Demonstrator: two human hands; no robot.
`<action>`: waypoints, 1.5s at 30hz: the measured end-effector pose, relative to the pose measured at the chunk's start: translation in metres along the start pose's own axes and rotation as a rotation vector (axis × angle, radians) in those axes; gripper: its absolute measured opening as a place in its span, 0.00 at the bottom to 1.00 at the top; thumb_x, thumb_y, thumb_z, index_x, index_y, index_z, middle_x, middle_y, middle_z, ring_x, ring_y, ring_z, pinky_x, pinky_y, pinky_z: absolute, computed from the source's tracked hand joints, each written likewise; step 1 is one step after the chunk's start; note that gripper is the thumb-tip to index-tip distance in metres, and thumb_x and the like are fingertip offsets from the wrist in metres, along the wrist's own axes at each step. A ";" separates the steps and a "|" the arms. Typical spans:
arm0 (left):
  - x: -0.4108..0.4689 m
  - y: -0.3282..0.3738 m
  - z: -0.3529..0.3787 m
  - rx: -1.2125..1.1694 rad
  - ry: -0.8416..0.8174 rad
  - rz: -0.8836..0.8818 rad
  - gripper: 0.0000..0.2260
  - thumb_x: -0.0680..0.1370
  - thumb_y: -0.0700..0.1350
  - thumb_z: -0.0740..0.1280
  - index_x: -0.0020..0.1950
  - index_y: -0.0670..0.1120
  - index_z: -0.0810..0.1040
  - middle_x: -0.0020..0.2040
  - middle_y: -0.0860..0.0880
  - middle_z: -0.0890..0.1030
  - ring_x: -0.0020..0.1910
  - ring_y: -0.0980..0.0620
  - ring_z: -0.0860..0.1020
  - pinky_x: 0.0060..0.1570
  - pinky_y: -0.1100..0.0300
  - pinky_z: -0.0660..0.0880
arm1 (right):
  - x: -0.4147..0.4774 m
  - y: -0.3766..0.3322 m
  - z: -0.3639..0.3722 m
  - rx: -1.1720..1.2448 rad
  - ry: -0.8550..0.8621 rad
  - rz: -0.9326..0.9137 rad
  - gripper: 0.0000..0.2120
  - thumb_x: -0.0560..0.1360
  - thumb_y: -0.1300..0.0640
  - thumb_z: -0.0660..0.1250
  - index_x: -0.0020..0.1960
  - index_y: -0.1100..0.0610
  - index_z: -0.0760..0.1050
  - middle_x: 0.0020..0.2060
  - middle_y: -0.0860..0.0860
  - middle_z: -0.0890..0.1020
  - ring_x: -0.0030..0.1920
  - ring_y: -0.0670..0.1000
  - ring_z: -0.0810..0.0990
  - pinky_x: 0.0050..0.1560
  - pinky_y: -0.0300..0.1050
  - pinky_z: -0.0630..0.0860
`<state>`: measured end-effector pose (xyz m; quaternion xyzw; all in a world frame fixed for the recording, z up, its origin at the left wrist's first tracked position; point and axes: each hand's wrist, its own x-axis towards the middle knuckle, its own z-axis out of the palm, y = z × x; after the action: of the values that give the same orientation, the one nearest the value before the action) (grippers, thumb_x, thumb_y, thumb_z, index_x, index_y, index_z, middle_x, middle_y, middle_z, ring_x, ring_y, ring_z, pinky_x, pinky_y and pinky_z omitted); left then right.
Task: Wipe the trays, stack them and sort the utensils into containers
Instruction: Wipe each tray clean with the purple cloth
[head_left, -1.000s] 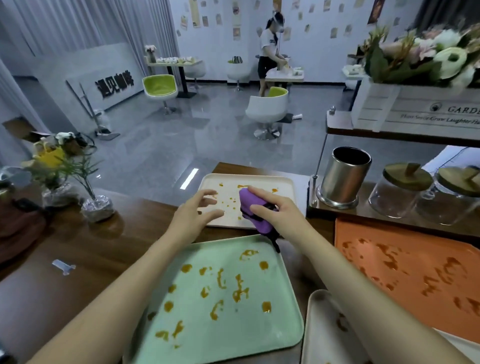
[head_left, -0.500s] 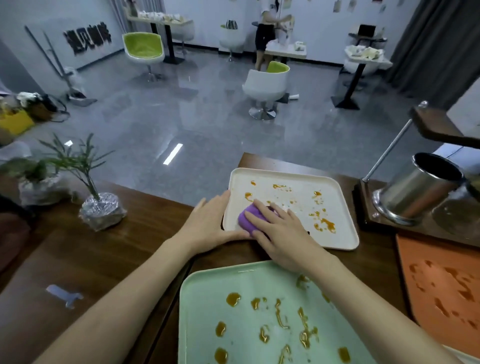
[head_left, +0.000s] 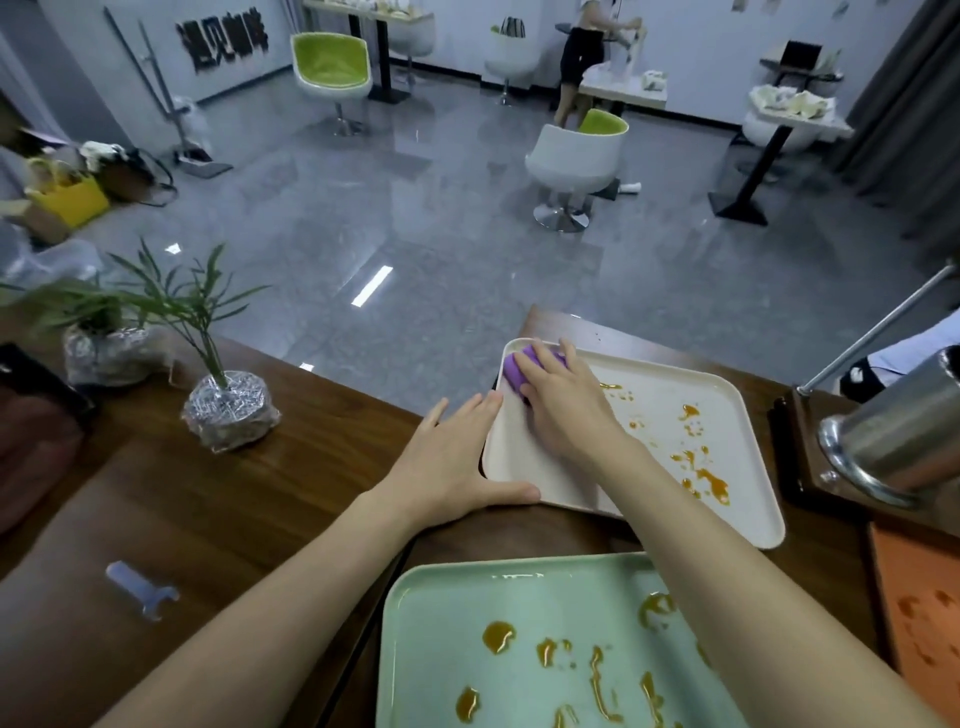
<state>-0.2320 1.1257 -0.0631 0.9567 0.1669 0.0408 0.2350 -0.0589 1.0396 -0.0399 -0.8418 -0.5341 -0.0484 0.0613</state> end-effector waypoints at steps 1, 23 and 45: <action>0.000 0.000 0.000 0.000 0.001 0.000 0.56 0.67 0.79 0.63 0.84 0.48 0.49 0.84 0.54 0.53 0.82 0.59 0.48 0.81 0.49 0.44 | 0.007 0.002 0.002 0.001 -0.054 0.056 0.20 0.83 0.54 0.58 0.75 0.55 0.65 0.77 0.55 0.65 0.77 0.63 0.55 0.74 0.56 0.60; -0.002 0.001 -0.002 0.061 -0.038 0.034 0.59 0.63 0.86 0.47 0.84 0.50 0.45 0.84 0.53 0.49 0.82 0.58 0.49 0.81 0.49 0.44 | -0.095 -0.014 -0.016 0.073 -0.145 -0.120 0.23 0.83 0.55 0.51 0.76 0.59 0.67 0.76 0.58 0.66 0.76 0.58 0.65 0.77 0.45 0.53; -0.004 0.000 0.001 0.092 -0.023 0.025 0.52 0.69 0.81 0.57 0.84 0.54 0.48 0.84 0.55 0.46 0.81 0.62 0.45 0.81 0.51 0.41 | 0.013 0.005 0.034 0.005 -0.016 0.387 0.24 0.84 0.56 0.55 0.78 0.60 0.58 0.78 0.59 0.61 0.78 0.62 0.58 0.76 0.55 0.58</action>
<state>-0.2354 1.1245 -0.0639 0.9689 0.1538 0.0253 0.1922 -0.0485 1.0540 -0.0716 -0.9289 -0.3630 -0.0275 0.0675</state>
